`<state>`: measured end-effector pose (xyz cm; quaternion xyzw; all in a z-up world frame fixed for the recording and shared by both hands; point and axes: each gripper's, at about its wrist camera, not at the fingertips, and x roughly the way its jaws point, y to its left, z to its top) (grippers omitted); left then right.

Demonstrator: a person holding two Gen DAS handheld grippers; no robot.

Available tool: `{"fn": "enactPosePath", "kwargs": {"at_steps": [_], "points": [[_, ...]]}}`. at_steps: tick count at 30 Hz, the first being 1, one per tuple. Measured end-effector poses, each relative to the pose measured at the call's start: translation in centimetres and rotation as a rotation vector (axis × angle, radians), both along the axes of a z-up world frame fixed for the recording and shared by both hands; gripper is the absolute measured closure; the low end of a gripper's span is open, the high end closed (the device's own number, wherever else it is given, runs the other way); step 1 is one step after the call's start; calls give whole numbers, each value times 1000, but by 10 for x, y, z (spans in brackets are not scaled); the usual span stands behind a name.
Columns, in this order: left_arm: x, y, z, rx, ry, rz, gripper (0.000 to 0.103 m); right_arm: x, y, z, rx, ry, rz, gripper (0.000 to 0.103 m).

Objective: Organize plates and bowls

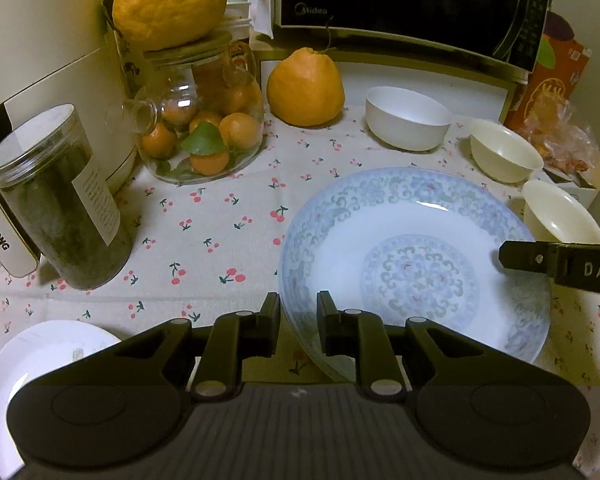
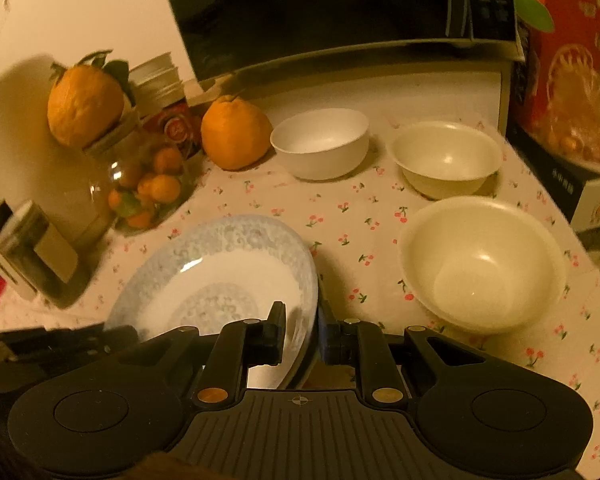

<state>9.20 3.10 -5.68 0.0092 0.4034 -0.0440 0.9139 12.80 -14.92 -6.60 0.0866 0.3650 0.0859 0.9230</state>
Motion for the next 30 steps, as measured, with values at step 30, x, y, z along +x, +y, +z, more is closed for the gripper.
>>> {"fn": "enactPosePath", "kwargs": {"at_steps": [30], "points": [[-2,8,4,-56,65,-14,63,-4,7,11,-61,-5,37,52]]}}
